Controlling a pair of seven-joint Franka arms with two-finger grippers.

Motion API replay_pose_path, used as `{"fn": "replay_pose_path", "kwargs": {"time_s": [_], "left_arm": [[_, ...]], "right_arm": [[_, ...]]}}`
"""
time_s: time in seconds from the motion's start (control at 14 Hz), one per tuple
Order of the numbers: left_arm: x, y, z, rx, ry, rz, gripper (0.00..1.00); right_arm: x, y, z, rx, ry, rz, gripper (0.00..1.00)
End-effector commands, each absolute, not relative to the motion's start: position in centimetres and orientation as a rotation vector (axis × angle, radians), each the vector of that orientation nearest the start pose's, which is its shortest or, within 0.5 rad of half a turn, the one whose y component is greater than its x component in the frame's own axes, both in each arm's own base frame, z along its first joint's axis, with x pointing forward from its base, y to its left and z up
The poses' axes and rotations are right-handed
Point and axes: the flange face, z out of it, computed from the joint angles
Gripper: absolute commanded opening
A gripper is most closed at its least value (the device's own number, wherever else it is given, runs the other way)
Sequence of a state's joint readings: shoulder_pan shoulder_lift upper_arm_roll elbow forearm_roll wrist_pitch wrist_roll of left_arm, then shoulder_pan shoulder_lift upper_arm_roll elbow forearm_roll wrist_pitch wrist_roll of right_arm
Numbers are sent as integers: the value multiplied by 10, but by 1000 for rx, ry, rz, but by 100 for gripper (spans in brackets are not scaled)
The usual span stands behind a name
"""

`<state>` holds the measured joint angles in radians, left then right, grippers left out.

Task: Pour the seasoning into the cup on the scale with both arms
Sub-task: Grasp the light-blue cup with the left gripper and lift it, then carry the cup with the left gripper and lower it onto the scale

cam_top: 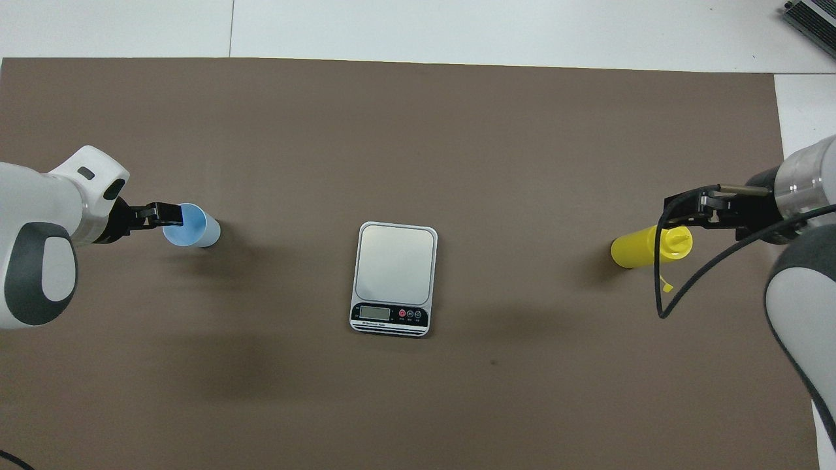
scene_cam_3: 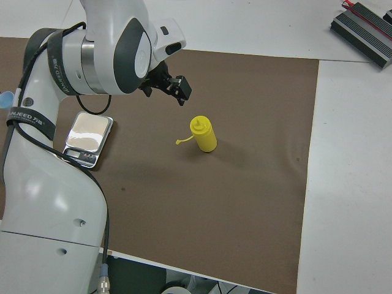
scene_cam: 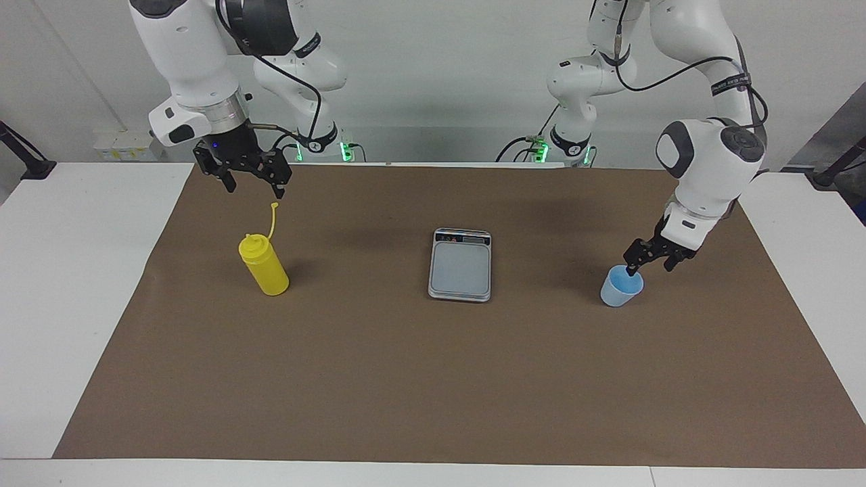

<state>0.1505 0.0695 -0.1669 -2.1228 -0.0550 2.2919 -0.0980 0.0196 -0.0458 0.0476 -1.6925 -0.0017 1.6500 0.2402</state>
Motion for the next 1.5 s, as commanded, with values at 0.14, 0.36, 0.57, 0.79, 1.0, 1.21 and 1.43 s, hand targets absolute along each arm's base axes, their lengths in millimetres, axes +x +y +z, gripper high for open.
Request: {"fn": "replay_pose_path", "kwargs": {"time_s": [0.14,0.36,0.57,0.79,1.0,1.21,1.43], "left_arm": [[565,-12,354,-3206,-287,-180,100],[566,-13,336,-3210,-298,-157,97],[565,-17,333,-3211,-275,-147,8],[571,-20,340,-3214,-247,-152,0],[586,-18,359,-3219,-245,-121,0],[600,-21,392,-3223,-226,-110,0],[604,-51,442,-3233,-141,-57,0]], "right_arm": [[537,35,601,-3133,256,-3,100],[537,35,601,-3133,256,-3,100],[537,35,601,-3133,256,-3,100],[537,34,600,-3133,258,0,100],[537,34,601,-3133,258,-3,100],[537,35,601,-3133,256,-3,100],[537,34,601,-3133,258,-3,100]]}}
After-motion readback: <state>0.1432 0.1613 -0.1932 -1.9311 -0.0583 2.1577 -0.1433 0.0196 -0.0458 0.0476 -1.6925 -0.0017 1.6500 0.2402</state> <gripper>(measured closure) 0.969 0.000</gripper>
